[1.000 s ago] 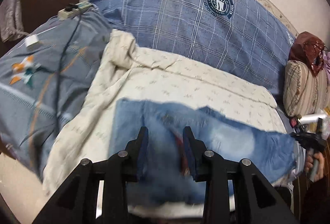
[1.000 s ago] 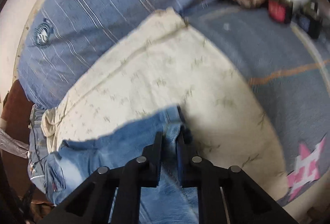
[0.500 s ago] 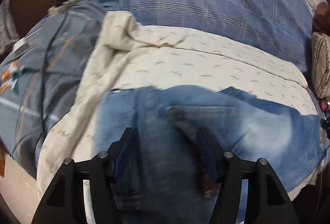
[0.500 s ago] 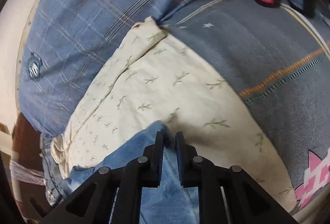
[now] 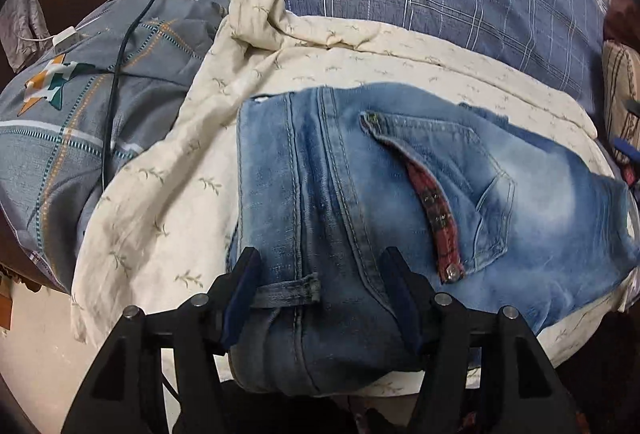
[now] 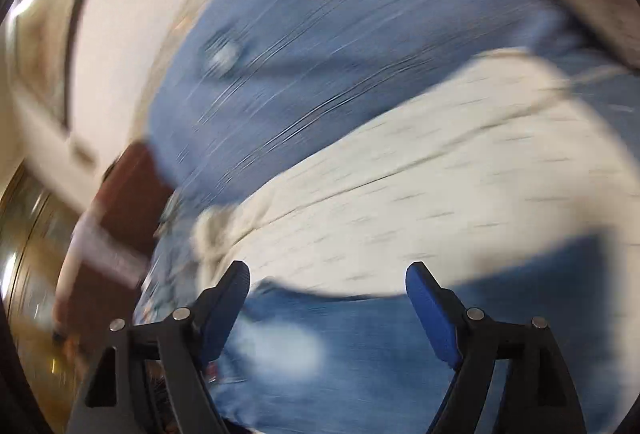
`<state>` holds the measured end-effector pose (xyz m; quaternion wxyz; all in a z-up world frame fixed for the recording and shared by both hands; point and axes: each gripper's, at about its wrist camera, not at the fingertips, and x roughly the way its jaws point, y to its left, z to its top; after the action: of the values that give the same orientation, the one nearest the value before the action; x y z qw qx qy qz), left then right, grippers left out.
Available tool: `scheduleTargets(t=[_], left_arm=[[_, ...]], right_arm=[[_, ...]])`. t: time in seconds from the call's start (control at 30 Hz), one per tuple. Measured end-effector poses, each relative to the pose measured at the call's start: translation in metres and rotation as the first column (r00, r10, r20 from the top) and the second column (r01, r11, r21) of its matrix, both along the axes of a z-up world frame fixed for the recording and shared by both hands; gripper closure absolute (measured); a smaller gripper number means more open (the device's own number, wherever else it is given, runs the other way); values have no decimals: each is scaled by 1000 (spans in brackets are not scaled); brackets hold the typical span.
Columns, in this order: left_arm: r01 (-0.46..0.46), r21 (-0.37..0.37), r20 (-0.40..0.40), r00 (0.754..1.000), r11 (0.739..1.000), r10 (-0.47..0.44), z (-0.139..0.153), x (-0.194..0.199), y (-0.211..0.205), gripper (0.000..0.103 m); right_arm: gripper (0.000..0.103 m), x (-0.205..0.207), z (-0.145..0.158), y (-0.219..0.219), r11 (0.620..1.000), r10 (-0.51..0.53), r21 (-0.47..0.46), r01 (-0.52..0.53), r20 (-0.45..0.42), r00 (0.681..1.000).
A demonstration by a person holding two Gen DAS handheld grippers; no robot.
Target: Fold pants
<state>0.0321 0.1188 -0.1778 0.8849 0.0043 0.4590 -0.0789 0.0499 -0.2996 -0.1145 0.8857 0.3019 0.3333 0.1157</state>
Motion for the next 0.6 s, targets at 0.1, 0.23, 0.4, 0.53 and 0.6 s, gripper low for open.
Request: scheduleTargets(t=[0.1, 0.23, 0.4, 0.53, 0.6], left_arm=[[14, -5, -5, 1000, 1000, -14, 0, -4, 3, 39], [39, -4, -10, 999, 999, -39, -7, -9, 8, 37], [61, -13, -3, 998, 998, -62, -13, -16, 11, 37], [61, -20, -6, 998, 998, -62, -14, -13, 11, 36], [59, -23, -11, 998, 998, -59, -11, -11, 11, 36]], right_arm=[[26, 46, -14, 77, 981, 141, -124, -150, -76, 987], [48, 89, -41, 135, 943, 254, -175, -284, -173, 952], [68, 118, -71, 176, 865, 318, -302, -400, -286, 904], [69, 134, -83, 187, 841, 247, -406, -356, -296, 922], [69, 140, -81, 183, 872, 201, -388, -299, -272, 941]])
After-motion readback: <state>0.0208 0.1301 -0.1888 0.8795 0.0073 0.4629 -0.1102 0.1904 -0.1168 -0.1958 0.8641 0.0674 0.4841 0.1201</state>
